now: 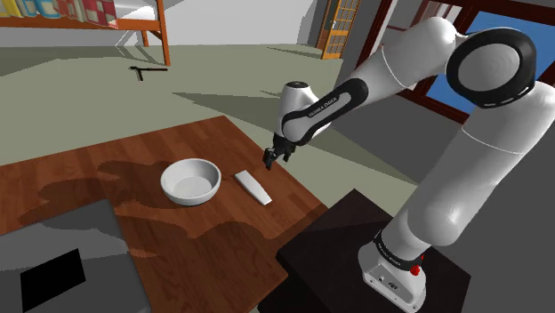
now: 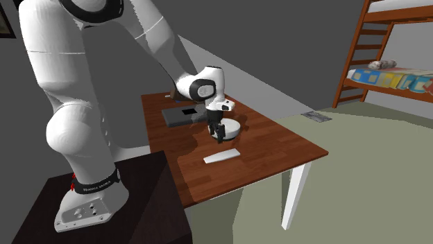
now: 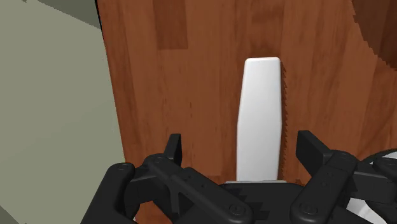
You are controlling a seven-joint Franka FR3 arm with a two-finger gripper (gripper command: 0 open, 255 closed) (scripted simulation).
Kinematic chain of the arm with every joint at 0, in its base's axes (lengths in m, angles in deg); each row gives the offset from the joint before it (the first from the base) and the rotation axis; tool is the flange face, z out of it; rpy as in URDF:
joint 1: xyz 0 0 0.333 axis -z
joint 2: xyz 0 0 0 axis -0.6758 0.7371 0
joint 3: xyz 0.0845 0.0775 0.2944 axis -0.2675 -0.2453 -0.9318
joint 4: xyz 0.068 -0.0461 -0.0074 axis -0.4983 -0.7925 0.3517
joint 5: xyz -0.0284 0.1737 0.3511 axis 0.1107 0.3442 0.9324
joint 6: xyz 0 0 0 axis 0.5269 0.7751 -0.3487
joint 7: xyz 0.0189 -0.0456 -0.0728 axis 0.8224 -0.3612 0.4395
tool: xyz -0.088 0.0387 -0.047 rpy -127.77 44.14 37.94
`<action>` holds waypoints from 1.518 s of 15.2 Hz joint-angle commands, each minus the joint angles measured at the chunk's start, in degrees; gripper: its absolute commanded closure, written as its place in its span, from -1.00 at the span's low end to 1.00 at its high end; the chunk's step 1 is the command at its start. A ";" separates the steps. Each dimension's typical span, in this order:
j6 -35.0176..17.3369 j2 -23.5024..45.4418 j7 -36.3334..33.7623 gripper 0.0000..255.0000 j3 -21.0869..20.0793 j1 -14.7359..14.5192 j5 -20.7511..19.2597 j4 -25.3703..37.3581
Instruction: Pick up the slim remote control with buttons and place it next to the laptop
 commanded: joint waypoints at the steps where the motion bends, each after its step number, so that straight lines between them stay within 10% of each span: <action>1: -2.46 4.39 -0.91 -1.00 -0.32 -0.45 -0.16 1.84; 10: -9.41 24.47 -4.40 -1.00 -0.66 -3.13 -1.16 14.44; 23: -13.43 30.25 -4.75 -1.00 -0.12 -3.58 -1.63 16.21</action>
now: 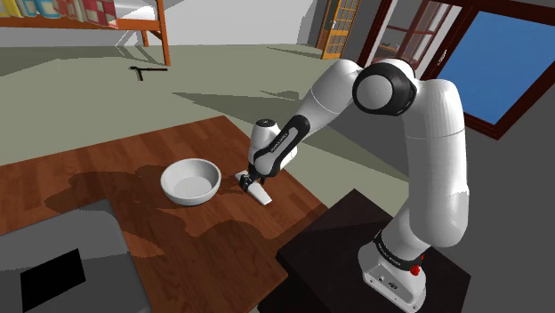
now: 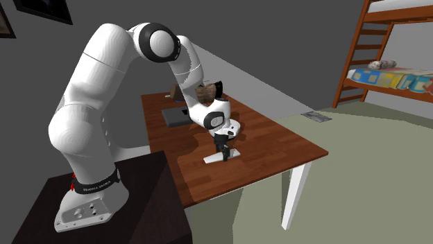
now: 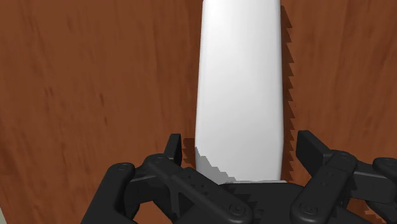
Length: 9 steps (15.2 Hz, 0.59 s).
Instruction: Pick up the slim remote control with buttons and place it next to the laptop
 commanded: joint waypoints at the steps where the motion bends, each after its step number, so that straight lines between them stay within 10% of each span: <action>1: -0.03 0.01 0.00 -1.00 0.00 0.00 0.00 0.00; 2: -0.01 0.01 0.00 -1.00 0.00 0.00 0.00 0.00; 3: -0.01 0.01 0.00 1.00 0.00 0.00 0.00 0.00; 9: -0.02 0.00 -0.01 1.00 0.00 -0.01 0.00 -0.01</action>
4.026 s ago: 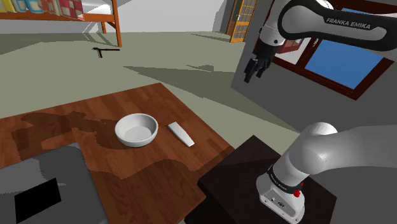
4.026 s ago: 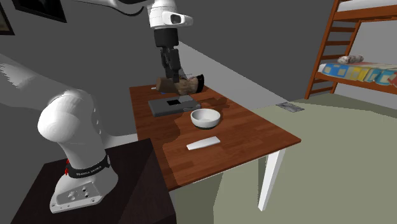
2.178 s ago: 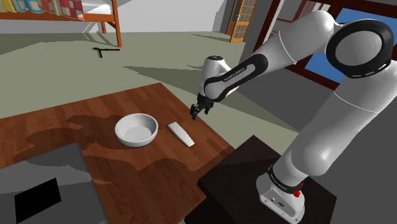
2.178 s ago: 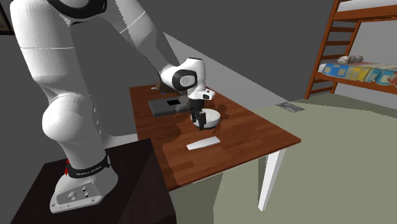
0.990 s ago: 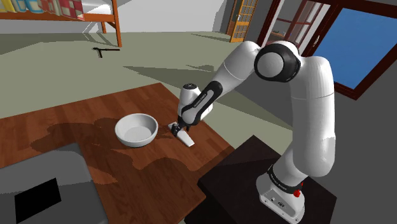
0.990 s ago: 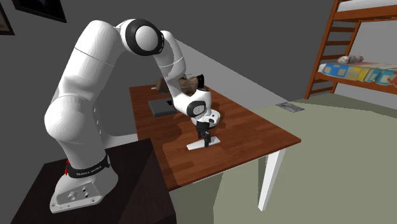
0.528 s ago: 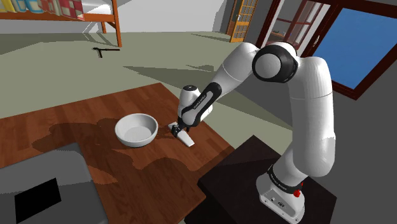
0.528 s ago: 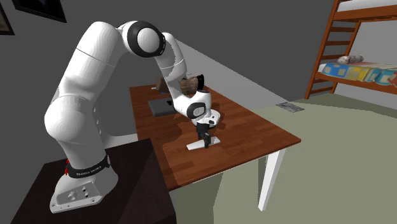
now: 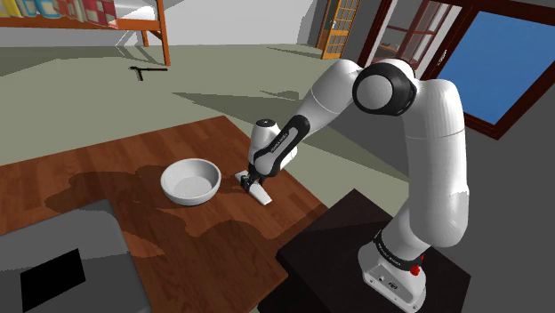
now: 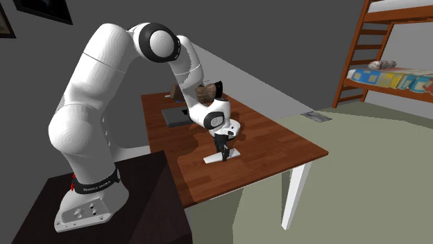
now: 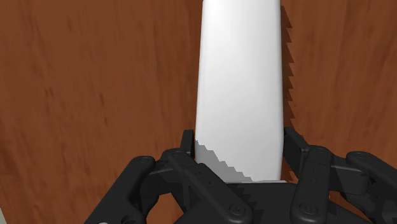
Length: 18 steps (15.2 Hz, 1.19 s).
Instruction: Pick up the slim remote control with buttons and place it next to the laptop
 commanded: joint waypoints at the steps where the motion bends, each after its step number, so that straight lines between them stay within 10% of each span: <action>1: 0.00 0.00 0.00 1.00 0.00 0.00 0.00 0.00; 18: 8.40 -11.06 0.71 1.00 -1.04 0.81 1.03 -2.65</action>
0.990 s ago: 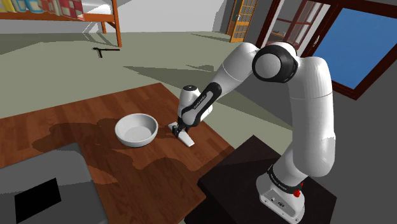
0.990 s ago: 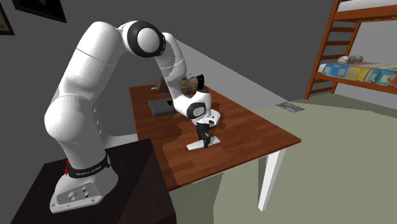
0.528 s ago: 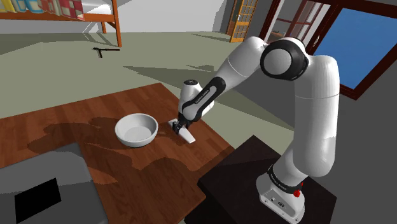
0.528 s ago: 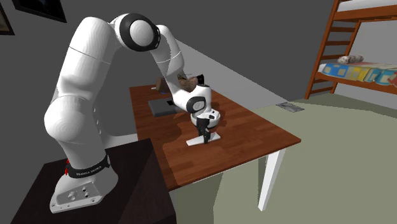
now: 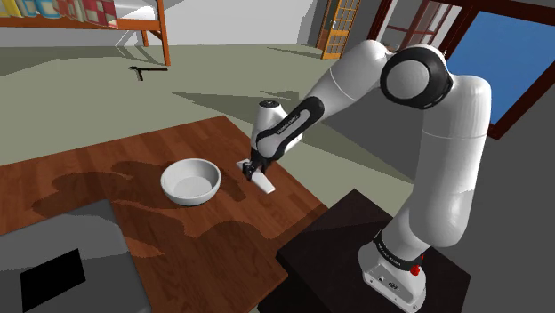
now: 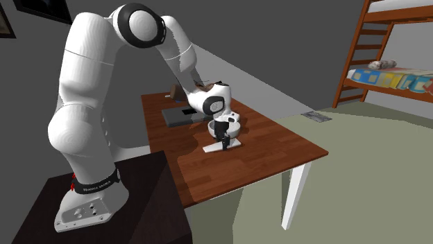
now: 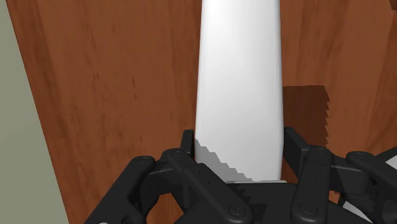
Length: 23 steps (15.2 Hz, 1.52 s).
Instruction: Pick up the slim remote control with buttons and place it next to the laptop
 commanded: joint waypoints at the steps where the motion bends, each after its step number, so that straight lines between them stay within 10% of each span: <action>1: 1.33 -1.29 -0.05 1.00 -0.14 -0.03 0.14 0.03; 7: 4.86 -5.04 0.25 1.00 -0.44 0.19 0.60 -0.18; 23: 5.55 -4.17 -23.97 1.00 -5.37 -16.60 -2.85 1.18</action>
